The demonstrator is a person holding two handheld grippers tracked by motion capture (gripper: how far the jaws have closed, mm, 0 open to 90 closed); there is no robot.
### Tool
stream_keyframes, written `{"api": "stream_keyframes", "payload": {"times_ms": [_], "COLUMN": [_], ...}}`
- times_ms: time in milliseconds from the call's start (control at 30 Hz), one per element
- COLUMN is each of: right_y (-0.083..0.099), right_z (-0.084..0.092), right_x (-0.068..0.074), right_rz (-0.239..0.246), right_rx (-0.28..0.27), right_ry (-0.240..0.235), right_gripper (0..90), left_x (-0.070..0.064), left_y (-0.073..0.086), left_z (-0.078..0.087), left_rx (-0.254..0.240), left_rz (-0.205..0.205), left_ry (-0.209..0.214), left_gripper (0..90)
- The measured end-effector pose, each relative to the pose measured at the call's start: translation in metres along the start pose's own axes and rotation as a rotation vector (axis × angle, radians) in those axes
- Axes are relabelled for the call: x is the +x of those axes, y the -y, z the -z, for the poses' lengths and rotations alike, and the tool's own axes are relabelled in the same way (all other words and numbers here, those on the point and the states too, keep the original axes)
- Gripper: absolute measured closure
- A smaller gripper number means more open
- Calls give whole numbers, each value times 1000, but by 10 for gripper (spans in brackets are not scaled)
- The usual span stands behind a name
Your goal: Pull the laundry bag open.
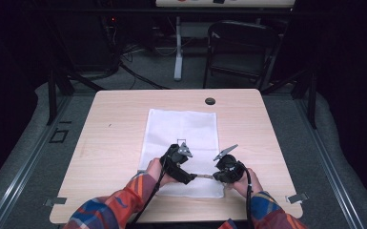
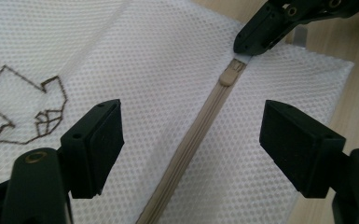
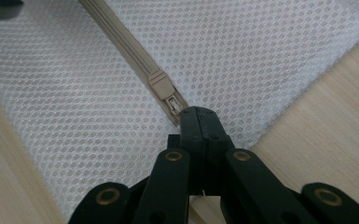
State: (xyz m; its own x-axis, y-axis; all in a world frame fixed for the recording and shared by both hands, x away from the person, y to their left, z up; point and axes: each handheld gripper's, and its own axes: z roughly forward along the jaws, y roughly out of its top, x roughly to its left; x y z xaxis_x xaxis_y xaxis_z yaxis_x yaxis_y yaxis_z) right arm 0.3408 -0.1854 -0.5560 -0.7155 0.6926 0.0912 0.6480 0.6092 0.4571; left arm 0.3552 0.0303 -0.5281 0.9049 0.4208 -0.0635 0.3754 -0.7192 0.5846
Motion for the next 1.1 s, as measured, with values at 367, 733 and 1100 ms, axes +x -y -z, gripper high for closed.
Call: {"api": "stream_keyframes", "payload": {"times_ms": [367,733,1100], "right_y": [0,0,1], "right_z": [0,0,-1], "right_x": [2,4,4], "right_rz": [14,25,37], "right_rx": [3,-3,-19], "right_ry": [16,28,26], "right_gripper": [900,900,900], "left_x": [-9,-14,-16], "left_y": [-6,-10,-13], "left_z": [-25,-46,-51], "left_rx": [21,12,-13], "left_rz": [-32,-30,-44], "left_ry": [48,66,66], "left_gripper": [397,609,732]}}
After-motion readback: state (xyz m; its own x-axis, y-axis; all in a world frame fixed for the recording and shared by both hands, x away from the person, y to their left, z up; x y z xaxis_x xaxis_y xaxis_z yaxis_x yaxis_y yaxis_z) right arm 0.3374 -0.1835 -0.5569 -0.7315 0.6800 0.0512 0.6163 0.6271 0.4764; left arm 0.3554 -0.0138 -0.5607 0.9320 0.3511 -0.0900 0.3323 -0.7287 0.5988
